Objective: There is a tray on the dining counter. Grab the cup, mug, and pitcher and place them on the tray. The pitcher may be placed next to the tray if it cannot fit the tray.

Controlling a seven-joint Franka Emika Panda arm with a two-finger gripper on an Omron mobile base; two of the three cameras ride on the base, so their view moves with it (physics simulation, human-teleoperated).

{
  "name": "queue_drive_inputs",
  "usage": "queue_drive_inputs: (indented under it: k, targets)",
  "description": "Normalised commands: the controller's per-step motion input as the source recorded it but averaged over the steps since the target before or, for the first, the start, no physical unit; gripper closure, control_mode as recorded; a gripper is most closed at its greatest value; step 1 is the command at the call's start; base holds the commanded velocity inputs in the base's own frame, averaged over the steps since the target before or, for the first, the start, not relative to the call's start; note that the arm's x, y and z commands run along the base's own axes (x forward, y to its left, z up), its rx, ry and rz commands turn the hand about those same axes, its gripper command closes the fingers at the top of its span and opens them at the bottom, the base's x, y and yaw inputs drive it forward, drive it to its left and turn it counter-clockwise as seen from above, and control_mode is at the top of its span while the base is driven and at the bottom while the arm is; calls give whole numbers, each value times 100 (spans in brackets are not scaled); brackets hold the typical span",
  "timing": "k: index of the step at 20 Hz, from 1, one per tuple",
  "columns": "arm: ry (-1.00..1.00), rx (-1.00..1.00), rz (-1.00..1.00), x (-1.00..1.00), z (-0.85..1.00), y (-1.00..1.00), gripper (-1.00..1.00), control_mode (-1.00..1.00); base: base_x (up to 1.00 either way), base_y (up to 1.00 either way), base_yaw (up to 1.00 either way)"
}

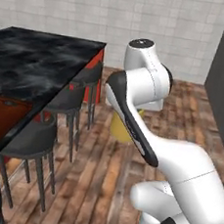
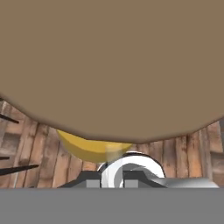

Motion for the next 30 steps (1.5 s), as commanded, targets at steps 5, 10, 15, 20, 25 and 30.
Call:
queue_drive_inputs:
  k: [5,10,15,20,25,30]
  targets:
    - [0,0,0,0,0,0,100,100,83,-26,63]
    - [0,0,0,0,0,0,100,100,78,-38,63]
    - [0,0,0,0,0,0,100,100,81,-33,60]
    - [0,0,0,0,0,0,100,100,84,-15,51]
    - [0,0,0,0,0,0,100,100,88,0,42]
    - [0,0,0,0,0,0,100,100,87,-1,39]
